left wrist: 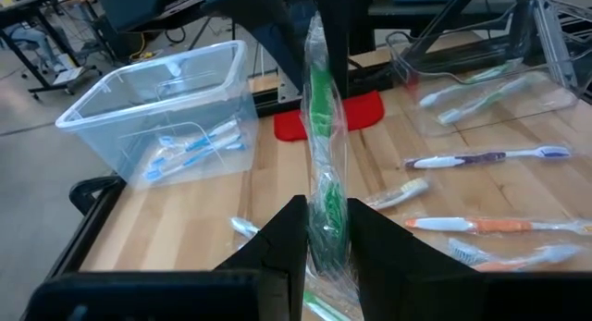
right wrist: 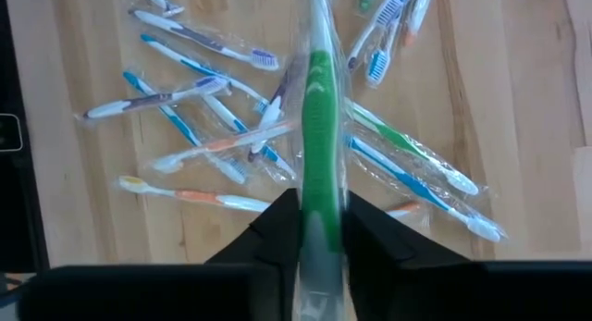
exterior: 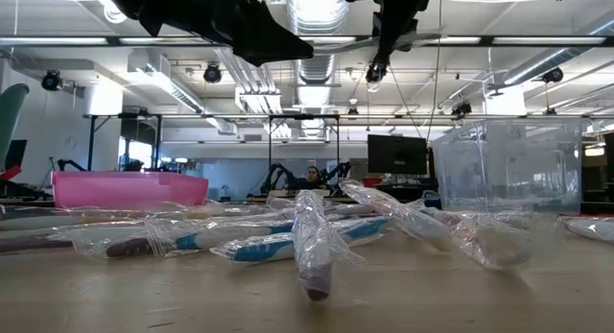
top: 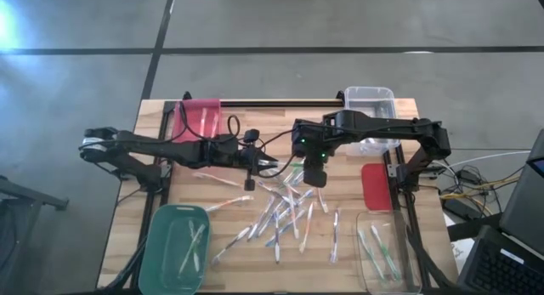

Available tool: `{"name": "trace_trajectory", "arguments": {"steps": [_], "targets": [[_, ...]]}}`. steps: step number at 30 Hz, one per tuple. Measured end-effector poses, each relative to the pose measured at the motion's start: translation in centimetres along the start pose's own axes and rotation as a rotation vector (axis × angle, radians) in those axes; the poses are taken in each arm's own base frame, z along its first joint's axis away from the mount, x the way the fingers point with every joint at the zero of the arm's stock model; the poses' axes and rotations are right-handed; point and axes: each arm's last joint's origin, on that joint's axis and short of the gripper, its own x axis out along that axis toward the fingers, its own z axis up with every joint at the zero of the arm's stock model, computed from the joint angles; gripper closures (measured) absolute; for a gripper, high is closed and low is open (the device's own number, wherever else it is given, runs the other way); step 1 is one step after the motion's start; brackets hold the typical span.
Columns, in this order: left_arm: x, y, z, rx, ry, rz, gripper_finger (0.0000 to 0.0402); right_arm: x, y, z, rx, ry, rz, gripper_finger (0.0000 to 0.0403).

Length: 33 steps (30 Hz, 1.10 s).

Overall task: Pick & Place Toothbrushes
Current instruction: Put the green toothbrush into the green bin

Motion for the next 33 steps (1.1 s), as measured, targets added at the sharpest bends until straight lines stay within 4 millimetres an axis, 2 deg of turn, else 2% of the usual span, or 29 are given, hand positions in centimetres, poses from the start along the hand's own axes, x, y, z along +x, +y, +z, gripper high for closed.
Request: {"name": "trace_trajectory", "arguments": {"steps": [6,23,27,33], "targets": [[-0.01,0.00,0.00,0.000,0.000,0.000,0.0331,0.00,-0.01,0.00,0.000,-0.001,-0.003,0.0376],[-0.01,-0.02,-0.02,0.003,0.000,0.000,0.0329,0.00,-0.03,0.01,0.001,-0.001,-0.002,0.0378],[-0.02,-0.05,-0.16,0.014,0.016,-0.005,0.0308,0.00,-0.03,0.02,0.000,-0.002,-0.002,0.0371],[-0.06,-0.20,-0.78,0.016,0.080,-0.020,0.0247,-0.02,-0.03,-0.10,0.010,0.009,-0.003,0.0382]]}}
